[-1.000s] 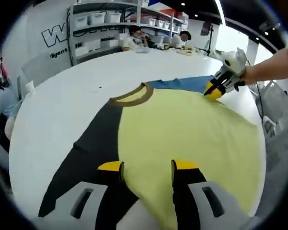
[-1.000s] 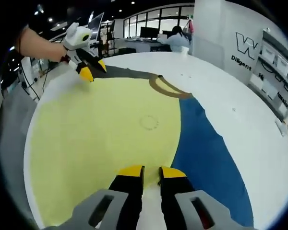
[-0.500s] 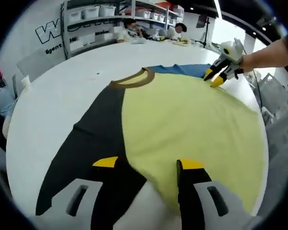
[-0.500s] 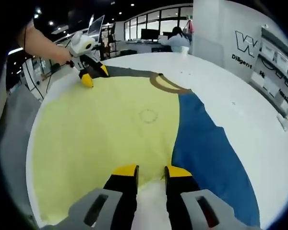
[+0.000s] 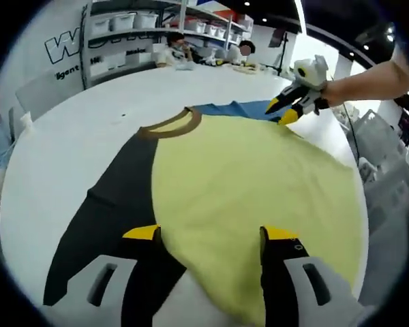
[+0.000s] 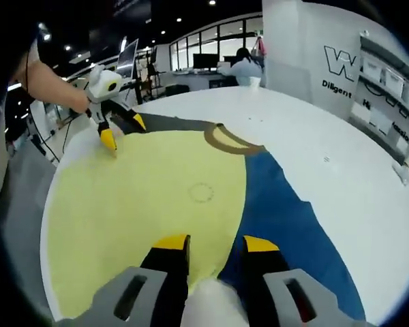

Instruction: Fold the garment on the visible template until the final outline fits inside the template.

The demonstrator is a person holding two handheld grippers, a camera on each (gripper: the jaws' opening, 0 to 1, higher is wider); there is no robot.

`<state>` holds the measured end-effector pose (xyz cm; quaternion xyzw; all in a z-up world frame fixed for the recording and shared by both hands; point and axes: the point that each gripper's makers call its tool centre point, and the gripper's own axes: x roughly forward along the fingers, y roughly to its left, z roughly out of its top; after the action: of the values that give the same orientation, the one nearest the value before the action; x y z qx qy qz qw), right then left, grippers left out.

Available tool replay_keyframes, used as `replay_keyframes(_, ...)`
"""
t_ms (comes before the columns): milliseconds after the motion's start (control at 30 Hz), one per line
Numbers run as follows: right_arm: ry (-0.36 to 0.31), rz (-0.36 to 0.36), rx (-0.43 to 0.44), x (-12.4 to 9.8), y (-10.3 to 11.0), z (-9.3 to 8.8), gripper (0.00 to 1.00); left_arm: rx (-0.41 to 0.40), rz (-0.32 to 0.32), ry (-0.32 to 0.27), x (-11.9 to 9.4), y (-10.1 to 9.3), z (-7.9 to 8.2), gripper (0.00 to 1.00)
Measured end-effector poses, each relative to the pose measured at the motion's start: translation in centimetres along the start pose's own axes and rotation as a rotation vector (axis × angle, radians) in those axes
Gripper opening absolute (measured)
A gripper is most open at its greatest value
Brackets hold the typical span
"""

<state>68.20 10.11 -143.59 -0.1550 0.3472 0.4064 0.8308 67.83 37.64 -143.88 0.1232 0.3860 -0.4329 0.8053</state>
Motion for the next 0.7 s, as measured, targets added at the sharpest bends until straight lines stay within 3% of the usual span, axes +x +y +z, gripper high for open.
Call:
replay_keyframes(33,0.022,0.010,0.006,0.0,0.3,-0.6,0.32,-0.030,0.004,0.013,-0.1,0.3,-0.6,0.69)
replay_keyframes(67,0.057,0.009,-0.013,0.0,0.2,-1.7,0.32,-0.033,0.013,-0.021,-0.5,0.9,-0.4,0.68)
replay_keyframes(133,0.020,0.007,0.005,-0.7,0.3,-1.6,0.32,-0.057,0.014,-0.037,-0.9,1.5,-0.5,0.66)
replay_keyframes(233,0.022,-0.034,-0.006,-1.2,-0.9,-2.0,0.24,-0.101,0.018,-0.061,-1.7,2.2,-1.0,0.64)
replay_keyframes(267,0.014,-0.038,0.042,-1.3,-1.0,-2.0,0.24,-0.105,0.018,-0.059,-1.9,2.4,-1.1,0.63)
replay_keyframes(300,0.021,-0.035,0.022,-1.5,-0.9,-2.1,0.25,-0.111,0.030,-0.045,-2.1,2.7,-1.3,0.62)
replay_keyframes(333,0.024,-0.033,0.017,-1.6,-0.8,-2.0,0.24,-0.115,0.056,-0.003,-2.6,3.2,-1.9,0.57)
replay_keyframes(367,0.032,-0.036,0.013,-1.6,-0.8,-1.8,0.23,-0.106,0.055,0.005,-2.8,3.2,-2.0,0.44)
replay_keyframes(433,0.045,-0.043,-0.005,-1.5,-0.9,-1.9,0.22,-0.102,0.083,-0.018,-3.3,3.9,-1.7,0.24)
replay_keyframes(467,0.046,-0.041,-0.007,-1.5,-1.1,-2.0,0.21,-0.104,0.116,-0.015,-3.4,4.6,-1.7,0.22)
replay_keyframes(567,0.046,-0.038,-0.015,-1.5,-1.4,-2.1,0.21,-0.040,0.135,0.027,-3.0,5.2,-2.1,0.31)
replay_keyframes(667,0.052,-0.037,-0.026,-1.4,-1.4,-2.2,0.21,0.043,0.135,0.063,-2.8,5.0,-2.2,0.29)
replay_keyframes(700,0.053,-0.037,-0.027,-1.5,-1.4,-2.2,0.21,0.027,0.131,0.062,-2.8,5.1,-2.2,0.29)
